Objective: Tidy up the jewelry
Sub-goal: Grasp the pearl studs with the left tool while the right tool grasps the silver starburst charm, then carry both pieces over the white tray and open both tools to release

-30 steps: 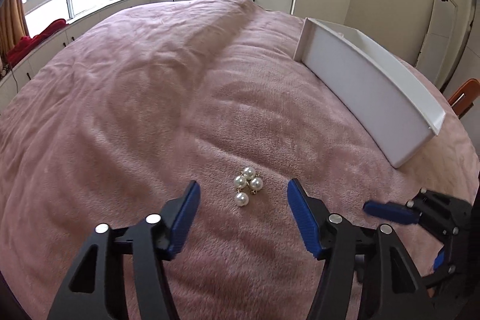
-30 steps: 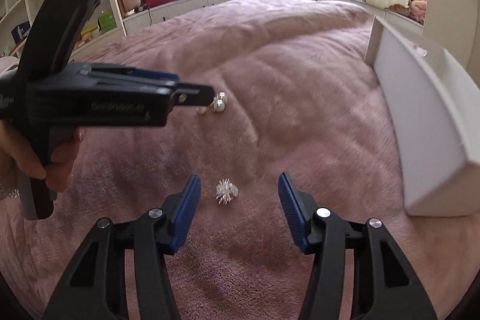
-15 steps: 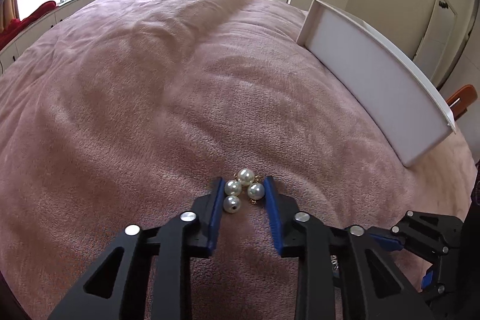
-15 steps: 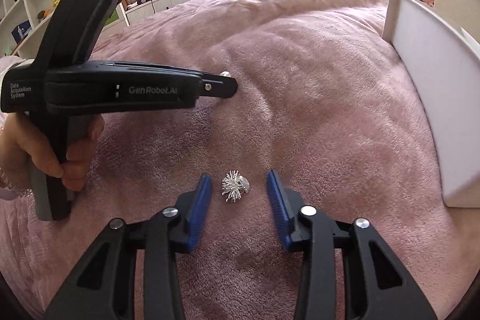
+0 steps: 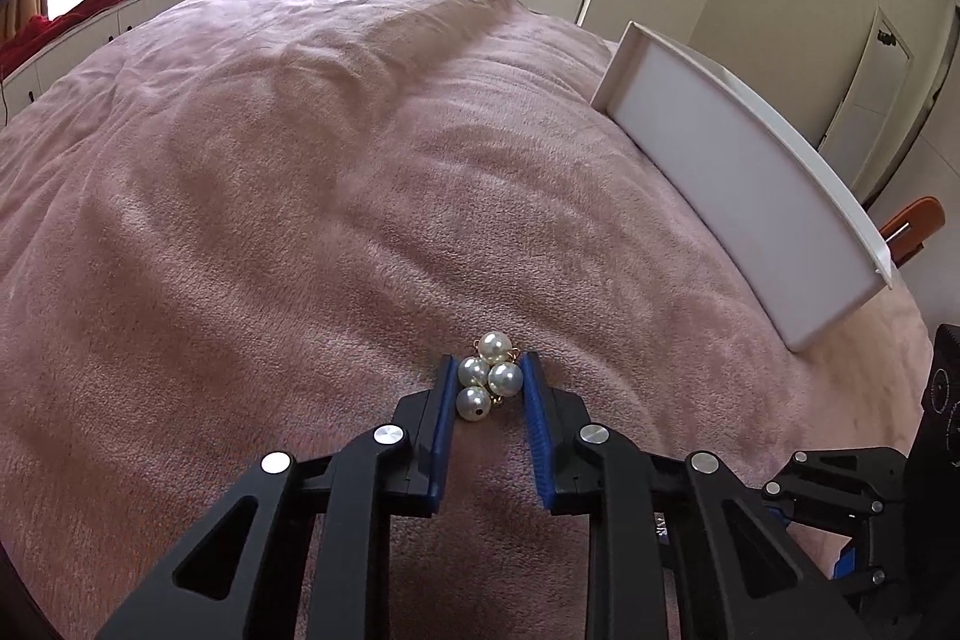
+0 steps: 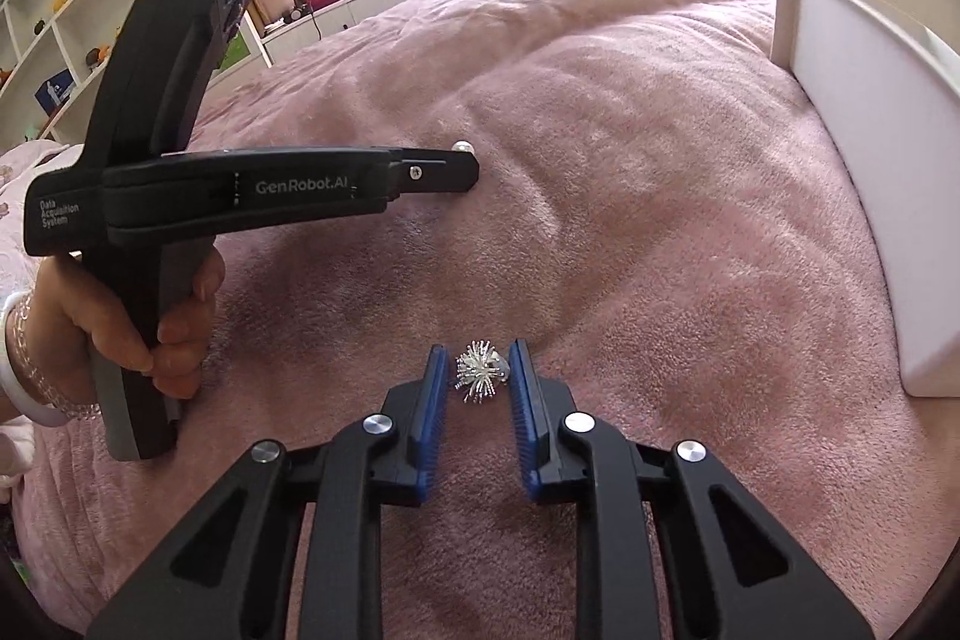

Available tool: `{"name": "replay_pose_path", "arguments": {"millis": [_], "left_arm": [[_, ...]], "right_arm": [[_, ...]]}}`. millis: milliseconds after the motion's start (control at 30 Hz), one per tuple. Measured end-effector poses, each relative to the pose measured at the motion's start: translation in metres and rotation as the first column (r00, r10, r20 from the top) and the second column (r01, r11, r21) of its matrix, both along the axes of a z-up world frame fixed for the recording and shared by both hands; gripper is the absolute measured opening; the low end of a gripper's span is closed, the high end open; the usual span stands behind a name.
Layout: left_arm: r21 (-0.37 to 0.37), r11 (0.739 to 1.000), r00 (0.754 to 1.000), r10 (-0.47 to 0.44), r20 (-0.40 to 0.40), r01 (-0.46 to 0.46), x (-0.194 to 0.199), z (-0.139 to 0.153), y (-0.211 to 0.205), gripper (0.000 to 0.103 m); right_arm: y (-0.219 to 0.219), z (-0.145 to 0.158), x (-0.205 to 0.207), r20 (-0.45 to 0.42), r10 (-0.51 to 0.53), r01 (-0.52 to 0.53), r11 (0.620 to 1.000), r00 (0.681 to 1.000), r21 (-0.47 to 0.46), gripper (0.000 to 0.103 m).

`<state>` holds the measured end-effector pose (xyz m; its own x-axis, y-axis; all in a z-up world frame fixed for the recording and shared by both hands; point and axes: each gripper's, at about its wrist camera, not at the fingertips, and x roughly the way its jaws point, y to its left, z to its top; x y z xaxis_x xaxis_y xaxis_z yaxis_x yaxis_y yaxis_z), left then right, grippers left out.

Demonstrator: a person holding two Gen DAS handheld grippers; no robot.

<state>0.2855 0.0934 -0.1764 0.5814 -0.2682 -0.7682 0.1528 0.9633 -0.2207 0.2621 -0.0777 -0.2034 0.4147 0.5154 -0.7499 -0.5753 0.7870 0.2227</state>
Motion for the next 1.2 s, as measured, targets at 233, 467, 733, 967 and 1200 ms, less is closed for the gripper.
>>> {"name": "replay_pose_path", "arguments": {"millis": [233, 467, 733, 967, 1200], "left_arm": [[0.009, 1.0, 1.0, 0.004, 0.025, -0.004, -0.01, 0.02, -0.006, 0.016], [0.024, 1.0, 0.998, -0.008, 0.063, 0.007, -0.024, 0.043, -0.015, 0.016], [0.006, 1.0, 0.995, 0.028, 0.1, -0.028, -0.036, 0.077, -0.014, 0.016], [0.034, 0.999, 0.985, 0.019, 0.171, -0.025, -0.047, 0.119, -0.025, 0.016], [0.051, 0.999, 0.976, 0.007, 0.218, -0.018, -0.048, 0.147, -0.045, 0.016]], "right_arm": [[-0.003, 0.022, -0.012, 0.043, 0.009, -0.009, 1.0, 0.999, 0.004, 0.021], [-0.02, 0.047, -0.029, 0.084, -0.007, 0.006, 1.0, 0.996, 0.016, 0.021], [-0.039, 0.077, -0.042, 0.134, -0.031, 0.025, 0.999, 0.991, 0.048, 0.021], [-0.055, 0.109, -0.045, 0.183, -0.063, 0.046, 0.994, 0.981, 0.098, 0.021], [-0.076, 0.136, -0.042, 0.242, -0.098, 0.07, 0.99, 0.965, 0.121, 0.021]]}}
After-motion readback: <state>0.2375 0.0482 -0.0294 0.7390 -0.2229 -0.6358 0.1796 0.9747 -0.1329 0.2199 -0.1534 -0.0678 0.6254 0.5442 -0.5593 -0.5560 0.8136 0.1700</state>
